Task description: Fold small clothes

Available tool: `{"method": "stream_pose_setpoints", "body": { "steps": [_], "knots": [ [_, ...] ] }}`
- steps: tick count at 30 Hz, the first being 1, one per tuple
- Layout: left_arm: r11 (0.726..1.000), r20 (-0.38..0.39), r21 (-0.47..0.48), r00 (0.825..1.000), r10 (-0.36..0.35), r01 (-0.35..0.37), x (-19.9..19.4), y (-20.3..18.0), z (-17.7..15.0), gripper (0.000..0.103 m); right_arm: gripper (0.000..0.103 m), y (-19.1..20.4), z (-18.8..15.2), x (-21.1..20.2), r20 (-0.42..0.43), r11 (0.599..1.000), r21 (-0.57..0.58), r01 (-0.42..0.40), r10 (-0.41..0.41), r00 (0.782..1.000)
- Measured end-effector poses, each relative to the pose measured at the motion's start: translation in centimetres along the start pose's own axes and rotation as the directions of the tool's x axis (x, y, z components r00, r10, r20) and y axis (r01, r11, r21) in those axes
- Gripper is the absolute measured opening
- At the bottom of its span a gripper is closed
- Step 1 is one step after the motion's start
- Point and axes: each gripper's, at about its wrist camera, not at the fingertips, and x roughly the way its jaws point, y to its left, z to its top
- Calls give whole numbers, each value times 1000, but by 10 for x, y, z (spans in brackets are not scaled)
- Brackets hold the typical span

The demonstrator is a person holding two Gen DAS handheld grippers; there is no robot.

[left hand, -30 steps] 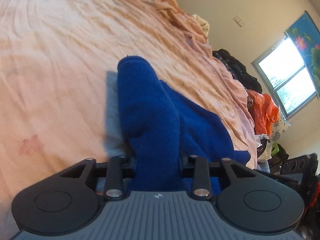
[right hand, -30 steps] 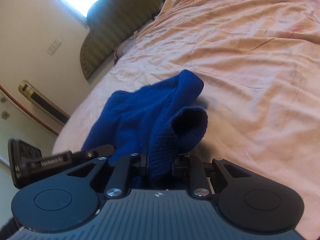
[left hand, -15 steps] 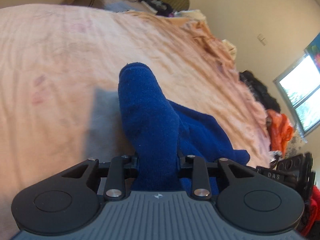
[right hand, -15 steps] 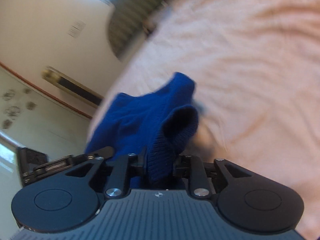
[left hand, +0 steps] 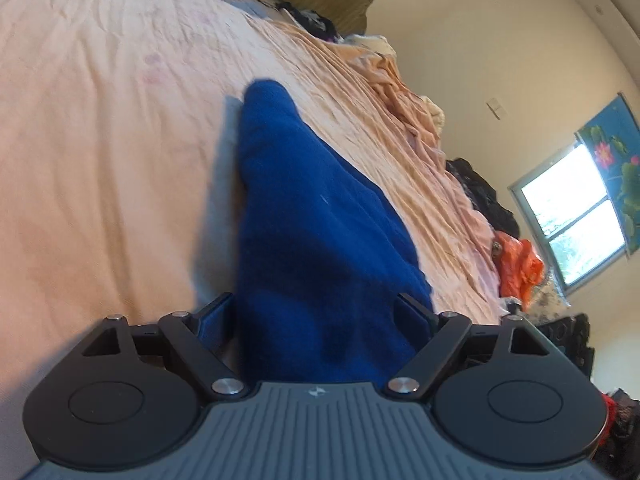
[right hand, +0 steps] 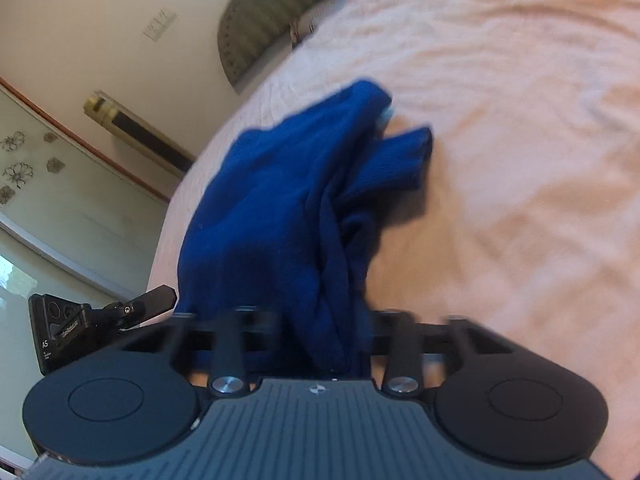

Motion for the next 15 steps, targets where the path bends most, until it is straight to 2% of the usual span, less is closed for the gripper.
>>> {"method": "stream_pose_setpoints", "body": {
  "steps": [1,2,3,4,6,9,12,13,14,15],
  "knots": [
    [1000,-19,5,1000,-7,7,4,-4,-2,69,18,3,0,2,-7,1000,10,-2,2,1000],
    [1000,-48,16,999,3,-2,8,-8,-4,35,18,7,-1,2,-1,1000,-21,14,-14,1000],
    [999,-85,29,996,33,-30,13,-11,-5,22,17,11,-2,0,0,998,-50,32,-32,999],
    [997,-102,38,992,73,-70,16,-11,-7,18,16,14,-2,-5,0,998,-60,27,-27,1000],
    [996,-100,35,991,87,-84,9,-13,-8,15,16,22,-2,-19,10,997,-81,11,-11,1000],
    [996,-111,71,992,63,-55,-12,-30,-17,15,16,27,-14,-45,3,989,-146,-2,3,1000],
    [986,-168,155,983,79,-53,-15,-40,-36,18,16,21,-32,-52,-31,981,-188,44,-51,998],
    [982,-189,174,976,110,-77,-10,-37,-44,18,24,15,-38,-50,-41,980,-185,73,-82,996],
    [982,-165,176,982,92,-63,-11,-33,-49,20,32,10,-43,-50,-38,981,-163,101,-108,993],
    [985,-154,162,985,78,-52,-14,-31,-51,21,36,4,-47,-55,-17,988,-130,81,-84,996]
  ]
}}
